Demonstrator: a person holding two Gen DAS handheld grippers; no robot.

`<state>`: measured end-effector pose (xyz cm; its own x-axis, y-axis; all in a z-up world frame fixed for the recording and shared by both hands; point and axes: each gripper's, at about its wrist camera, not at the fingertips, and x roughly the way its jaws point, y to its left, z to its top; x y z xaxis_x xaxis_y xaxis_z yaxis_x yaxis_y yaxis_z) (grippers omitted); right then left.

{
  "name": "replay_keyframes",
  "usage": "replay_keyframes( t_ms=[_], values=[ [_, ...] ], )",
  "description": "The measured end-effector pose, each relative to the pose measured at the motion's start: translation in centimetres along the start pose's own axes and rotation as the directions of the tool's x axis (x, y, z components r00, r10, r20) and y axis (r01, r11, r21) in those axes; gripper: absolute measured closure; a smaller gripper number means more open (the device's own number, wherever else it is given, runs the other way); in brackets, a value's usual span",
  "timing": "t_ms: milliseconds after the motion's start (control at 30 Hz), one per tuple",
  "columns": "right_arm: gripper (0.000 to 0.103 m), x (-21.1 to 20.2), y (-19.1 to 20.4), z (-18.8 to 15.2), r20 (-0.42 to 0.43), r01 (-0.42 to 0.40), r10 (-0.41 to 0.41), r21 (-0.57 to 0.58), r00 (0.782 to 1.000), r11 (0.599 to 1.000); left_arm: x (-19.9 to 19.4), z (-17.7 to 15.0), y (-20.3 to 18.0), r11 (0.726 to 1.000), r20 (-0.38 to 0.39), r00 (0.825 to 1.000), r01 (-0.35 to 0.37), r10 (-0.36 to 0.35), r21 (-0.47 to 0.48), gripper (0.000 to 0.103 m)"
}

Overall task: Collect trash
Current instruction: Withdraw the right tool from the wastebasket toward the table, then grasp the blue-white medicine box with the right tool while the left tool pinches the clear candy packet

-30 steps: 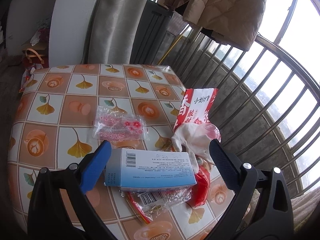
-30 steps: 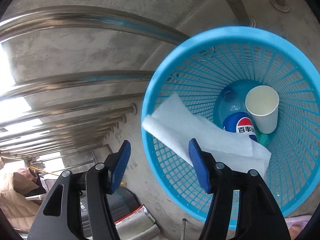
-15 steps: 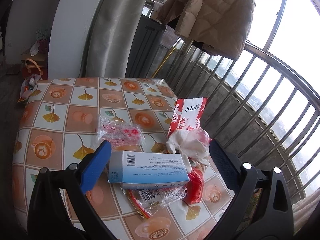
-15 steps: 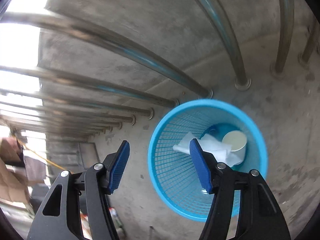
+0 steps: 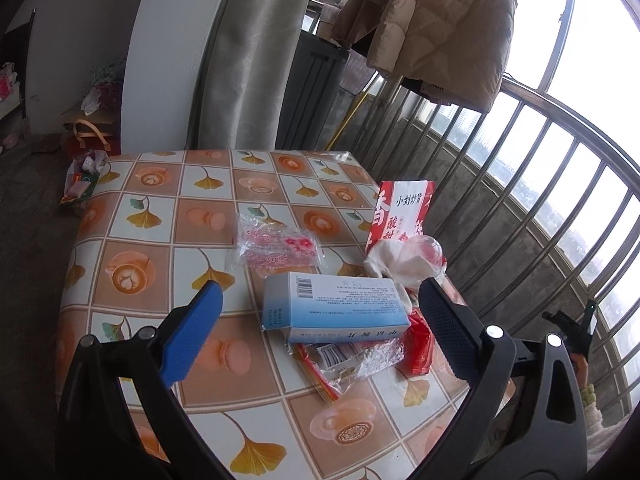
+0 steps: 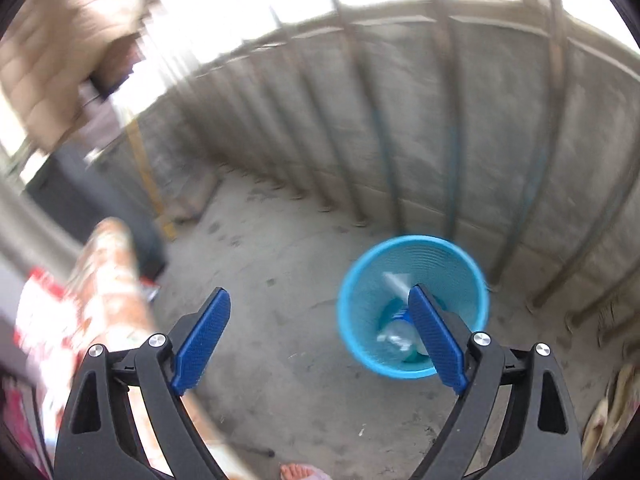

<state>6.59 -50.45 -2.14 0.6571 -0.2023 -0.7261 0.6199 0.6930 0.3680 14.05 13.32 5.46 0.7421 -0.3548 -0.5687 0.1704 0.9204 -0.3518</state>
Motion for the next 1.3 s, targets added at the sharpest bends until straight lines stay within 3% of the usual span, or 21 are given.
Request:
replay_keyframes(
  t_ms=[167, 233, 333, 433, 500, 567, 667, 733, 833, 933, 1000, 1100, 1300],
  values=[
    [0.015, -4.6, 9.0, -1.4, -0.032, -0.216, 0.214, -0.202, 0.976, 0.955, 1.3, -1.2, 0.9, 1.000, -0.049, 0.999, 0.012, -0.014, -0.024, 0.009],
    [0.015, -5.6, 12.8, -2.5, -0.071, -0.296, 0.287, -0.261, 0.955, 0.919, 1.9, -1.7, 1.0, 0.999, -0.066, 0.997, 0.028, -0.030, -0.033, 0.009],
    [0.015, -6.8, 18.7, -4.9, -0.169, -0.420, 0.385, -0.353, 0.907, 0.836, 2.8, -2.3, 0.8, 0.998, -0.084, 0.995, 0.047, -0.049, -0.029, 0.009],
    [0.015, -7.4, 25.0, -8.2, -0.290, -0.544, 0.461, -0.477, 0.839, 0.690, 3.3, -2.6, 0.6, 0.999, -0.088, 0.995, 0.044, -0.045, -0.005, 0.009],
    [0.015, -8.0, 29.0, -10.4, -0.356, -0.588, 0.471, -0.559, 0.807, 0.584, 3.5, -2.5, 0.7, 0.999, -0.091, 0.995, 0.033, -0.032, 0.005, 0.009],
    [0.015, -8.4, 32.8, -12.4, -0.458, -0.660, 0.484, -0.607, 0.746, 0.442, 3.6, -2.3, 1.1, 1.000, -0.090, 0.996, 0.010, -0.009, 0.006, 0.009],
    [0.015, -8.1, 38.4, -15.8, -0.589, -0.709, 0.419, -0.666, 0.691, 0.233, 4.0, -1.6, 2.1, 1.000, -0.102, 0.995, -0.017, 0.014, -0.021, 0.011],
    [0.015, -7.8, 41.3, -17.7, -0.610, -0.691, 0.366, -0.708, 0.702, 0.146, 4.6, -0.8, 2.8, 0.999, -0.122, 0.992, -0.033, 0.027, -0.043, 0.016],
    [0.015, -6.4, 45.0, -19.5, -0.677, -0.713, 0.292, -0.701, 0.676, 0.023, 6.4, 0.8, 4.9, 0.992, -0.174, 0.985, -0.030, 0.008, -0.126, 0.027],
    [0.015, -5.1, 47.0, -20.8, -0.704, -0.717, 0.232, -0.696, 0.671, -0.038, 8.9, 2.7, 7.3, 0.975, -0.208, 0.977, 0.006, -0.053, -0.223, 0.036],
    [0.015, -3.8, 48.0, -21.4, -0.715, -0.720, 0.195, -0.692, 0.671, -0.058, 10.8, 3.8, 8.4, 0.965, -0.230, 0.970, 0.022, -0.084, -0.261, 0.041],
    [0.015, -2.4, 48.8, -22.1, -0.735, -0.736, 0.151, -0.674, 0.661, -0.065, 13.7, 5.2, 9.4, 0.971, -0.263, 0.964, -0.026, -0.039, -0.239, 0.047],
    [0.015, -0.9, 49.9, -22.8, -0.755, -0.753, 0.112, -0.655, 0.646, -0.071, 18.0, 5.7, 9.1, 0.988, -0.336, 0.937, -0.129, 0.094, -0.084, 0.059]
  ],
)
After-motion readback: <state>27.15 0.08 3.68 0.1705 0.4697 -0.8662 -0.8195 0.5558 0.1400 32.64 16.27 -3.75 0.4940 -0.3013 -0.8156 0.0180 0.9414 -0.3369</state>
